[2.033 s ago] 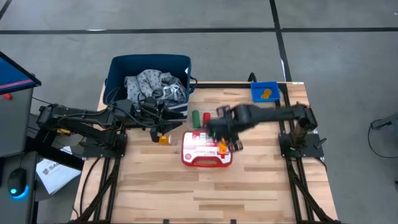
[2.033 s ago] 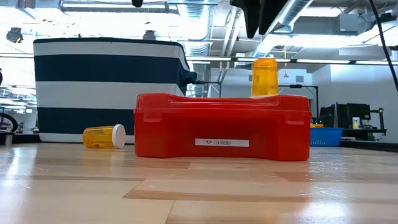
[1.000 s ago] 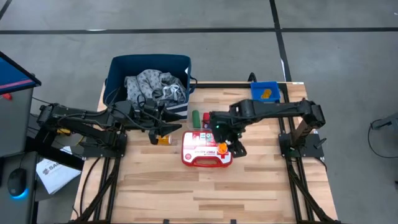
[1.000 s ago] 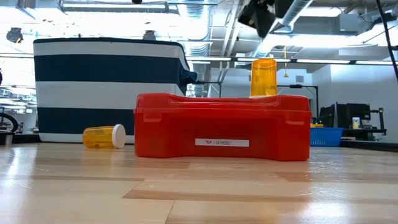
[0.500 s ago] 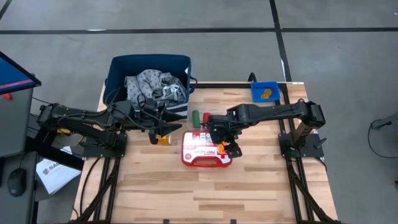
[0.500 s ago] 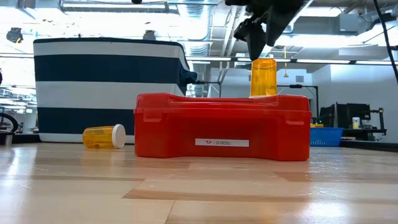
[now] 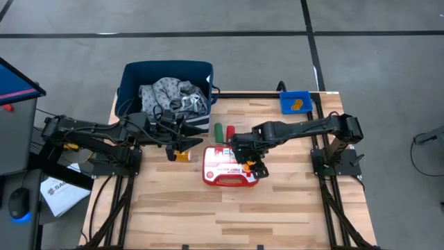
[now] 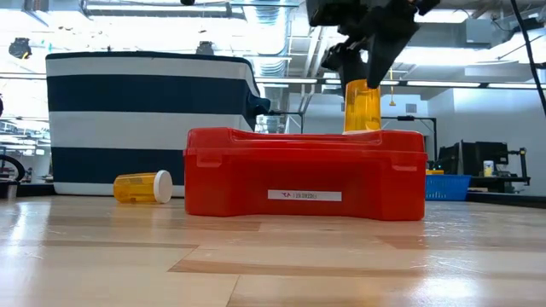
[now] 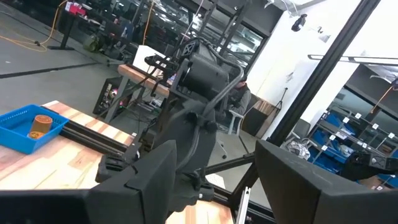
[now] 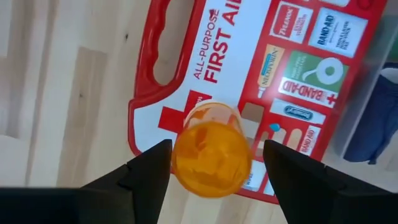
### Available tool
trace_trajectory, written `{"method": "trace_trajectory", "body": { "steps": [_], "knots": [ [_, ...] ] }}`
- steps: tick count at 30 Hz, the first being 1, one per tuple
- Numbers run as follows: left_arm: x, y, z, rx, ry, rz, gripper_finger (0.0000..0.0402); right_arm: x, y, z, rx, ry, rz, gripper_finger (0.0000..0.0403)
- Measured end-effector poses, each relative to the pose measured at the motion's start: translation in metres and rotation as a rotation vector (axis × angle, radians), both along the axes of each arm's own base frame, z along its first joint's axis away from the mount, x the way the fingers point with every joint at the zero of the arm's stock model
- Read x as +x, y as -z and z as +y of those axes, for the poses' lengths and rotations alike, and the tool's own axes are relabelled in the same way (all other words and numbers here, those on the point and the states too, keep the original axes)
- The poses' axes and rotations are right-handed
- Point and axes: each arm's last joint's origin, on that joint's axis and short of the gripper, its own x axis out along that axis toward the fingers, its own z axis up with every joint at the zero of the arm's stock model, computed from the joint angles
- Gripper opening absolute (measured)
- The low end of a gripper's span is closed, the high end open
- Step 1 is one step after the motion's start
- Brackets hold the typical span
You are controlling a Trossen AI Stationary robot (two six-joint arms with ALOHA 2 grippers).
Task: Pick & place medical supplies in basket/bin
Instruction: Put the bottom orange pill bottle into the blue bin
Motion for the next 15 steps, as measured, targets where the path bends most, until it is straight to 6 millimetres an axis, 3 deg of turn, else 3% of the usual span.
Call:
{"method": "trace_trajectory", "body": {
  "steps": [8, 15],
  "knots": [
    [0.0000, 0.0001, 0.0000, -0.002, 0.000, 0.000, 0.0211, -0.0003, 0.0050, 0.0035, -0.036, 0.004, -0.003, 0.0241],
    [0.0000, 0.0001, 0.0000, -0.001, 0.000, 0.000, 0.0211, -0.0002, 0.0050, 0.0035, -0.039, 0.003, -0.003, 0.0191]
  ]
}}
